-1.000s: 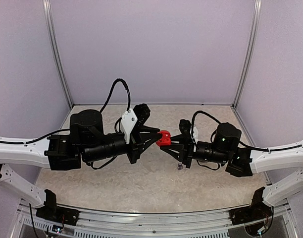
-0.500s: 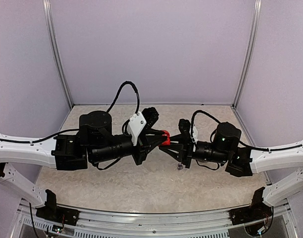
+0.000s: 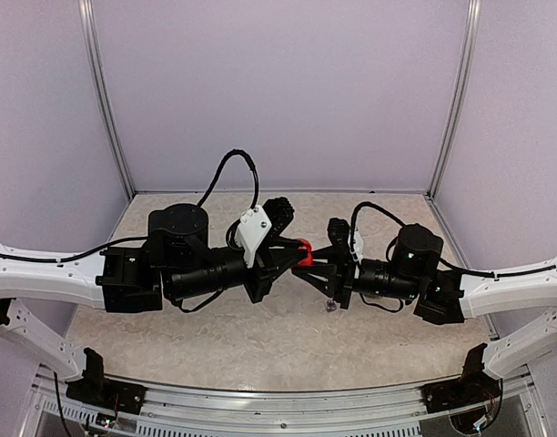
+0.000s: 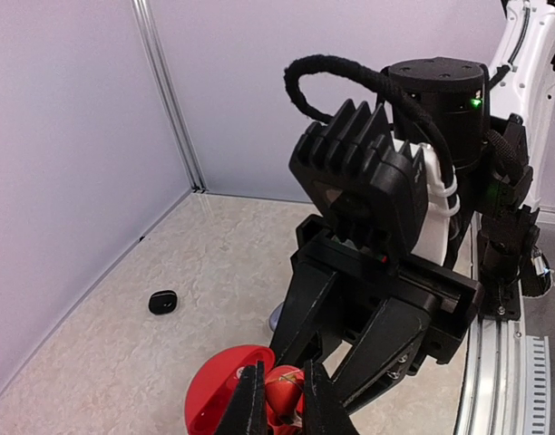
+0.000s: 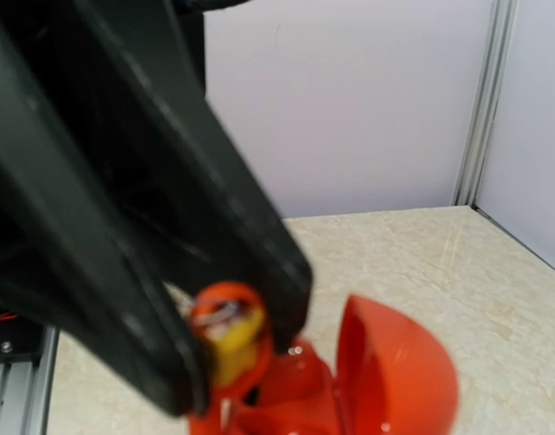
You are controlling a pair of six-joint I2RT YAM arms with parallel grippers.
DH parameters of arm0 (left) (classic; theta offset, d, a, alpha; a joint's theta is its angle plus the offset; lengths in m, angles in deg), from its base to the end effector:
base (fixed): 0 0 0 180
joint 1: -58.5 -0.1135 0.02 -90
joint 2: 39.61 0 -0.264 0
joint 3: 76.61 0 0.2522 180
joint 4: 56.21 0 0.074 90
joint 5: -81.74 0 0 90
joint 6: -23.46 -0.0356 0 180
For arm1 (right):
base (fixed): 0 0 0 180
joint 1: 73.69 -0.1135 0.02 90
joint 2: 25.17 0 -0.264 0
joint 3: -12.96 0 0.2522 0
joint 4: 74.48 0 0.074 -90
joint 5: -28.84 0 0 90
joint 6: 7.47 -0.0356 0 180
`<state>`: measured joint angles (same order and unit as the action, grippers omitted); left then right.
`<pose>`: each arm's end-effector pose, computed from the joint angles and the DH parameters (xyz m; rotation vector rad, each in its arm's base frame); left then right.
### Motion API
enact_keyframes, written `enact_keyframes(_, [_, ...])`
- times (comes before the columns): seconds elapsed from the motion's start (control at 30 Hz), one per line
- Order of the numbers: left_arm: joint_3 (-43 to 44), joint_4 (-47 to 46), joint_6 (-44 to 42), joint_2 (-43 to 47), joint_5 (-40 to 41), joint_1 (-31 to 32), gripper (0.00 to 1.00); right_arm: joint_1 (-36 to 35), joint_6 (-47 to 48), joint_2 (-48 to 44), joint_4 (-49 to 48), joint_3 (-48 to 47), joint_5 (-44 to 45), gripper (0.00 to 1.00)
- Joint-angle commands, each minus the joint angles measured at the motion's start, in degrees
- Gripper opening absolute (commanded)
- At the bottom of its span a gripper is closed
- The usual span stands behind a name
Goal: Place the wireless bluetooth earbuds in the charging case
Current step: Insert the right earbud into the right side groove of the charging case.
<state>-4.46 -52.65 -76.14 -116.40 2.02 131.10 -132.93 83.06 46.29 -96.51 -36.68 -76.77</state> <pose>0.1014 -0.3025 0.3346 1.0485 1.4095 -0.6584 0.1342 0.2442 0.2705 -1.0158 1.3135 1.0059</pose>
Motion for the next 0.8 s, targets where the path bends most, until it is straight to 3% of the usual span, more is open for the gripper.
enact_keyframes(0.0, [2.2,0.9,-0.9,0.8,1.7,0.4,0.11,-0.8,-0.4,0.4,-0.4,-0.9,0.1,0.0])
enact_keyframes(0.77, [1.9,2.1,-1.5,-0.1,2.8,0.4,0.11,-0.9,-0.4,0.2,-0.6,-0.8,0.2,0.0])
